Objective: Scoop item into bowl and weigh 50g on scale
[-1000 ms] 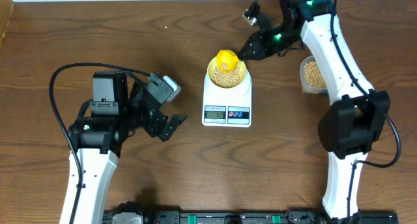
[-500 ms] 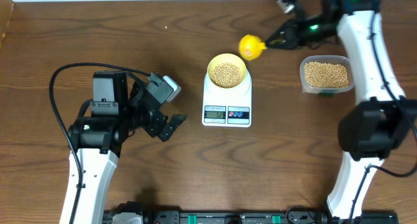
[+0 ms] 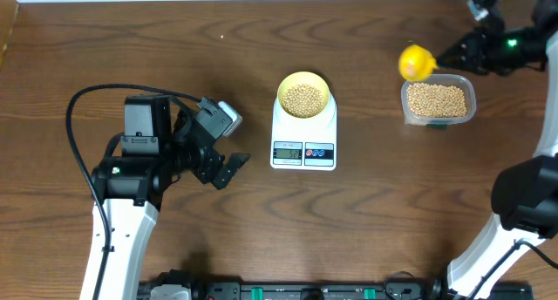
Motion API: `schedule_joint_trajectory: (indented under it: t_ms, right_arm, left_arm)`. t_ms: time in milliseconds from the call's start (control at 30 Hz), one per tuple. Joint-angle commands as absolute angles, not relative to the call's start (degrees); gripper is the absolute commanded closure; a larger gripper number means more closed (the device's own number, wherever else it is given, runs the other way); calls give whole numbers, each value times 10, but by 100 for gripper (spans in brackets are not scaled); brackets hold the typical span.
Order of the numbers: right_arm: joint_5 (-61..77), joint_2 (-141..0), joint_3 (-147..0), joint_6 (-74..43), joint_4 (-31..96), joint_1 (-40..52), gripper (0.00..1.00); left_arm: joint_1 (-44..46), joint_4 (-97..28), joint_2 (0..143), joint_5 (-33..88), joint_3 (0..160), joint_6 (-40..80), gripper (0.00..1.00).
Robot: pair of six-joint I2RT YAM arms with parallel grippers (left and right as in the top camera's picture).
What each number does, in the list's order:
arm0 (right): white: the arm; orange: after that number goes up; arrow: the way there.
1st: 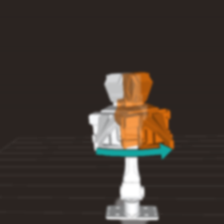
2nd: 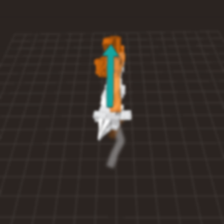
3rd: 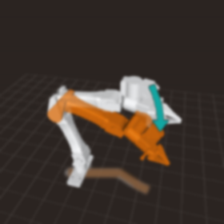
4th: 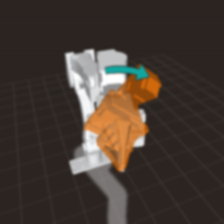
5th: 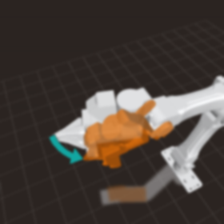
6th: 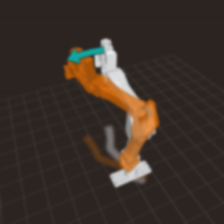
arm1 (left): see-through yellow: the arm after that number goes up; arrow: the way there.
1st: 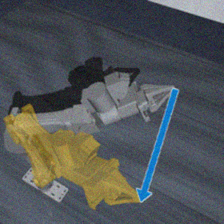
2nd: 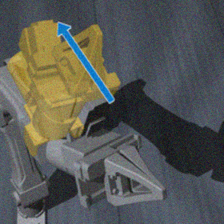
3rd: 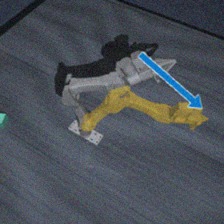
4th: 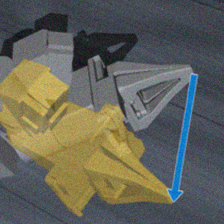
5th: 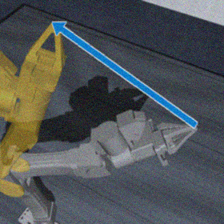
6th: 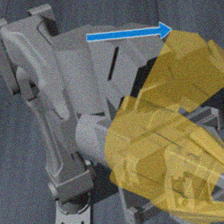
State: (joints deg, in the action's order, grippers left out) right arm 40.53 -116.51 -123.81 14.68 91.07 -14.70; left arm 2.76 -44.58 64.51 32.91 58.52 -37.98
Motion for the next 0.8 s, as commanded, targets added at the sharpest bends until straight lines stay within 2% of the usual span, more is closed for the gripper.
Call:
schedule_joint_trajectory:
  t_ms: [0, 300, 533, 767]
  right_arm:
    - [285, -1151, -1249, 159, 920, -145, 99]
    - [102, -1154, -1248, 157, 917, -113, 99]
    - [67, -1154, -1230, 156, 902, -106, 99]
    - [-30, -1154, -1228, 138, 872, -59, 99]
  left_arm:
    - [25, -446, 647, 336, 582, -388, 1]
    - [25, -446, 647, 336, 582, -388, 1]
    - [25, -446, 647, 336, 582, -388, 1]
    - [25, -446, 647, 336, 582, -388, 1]
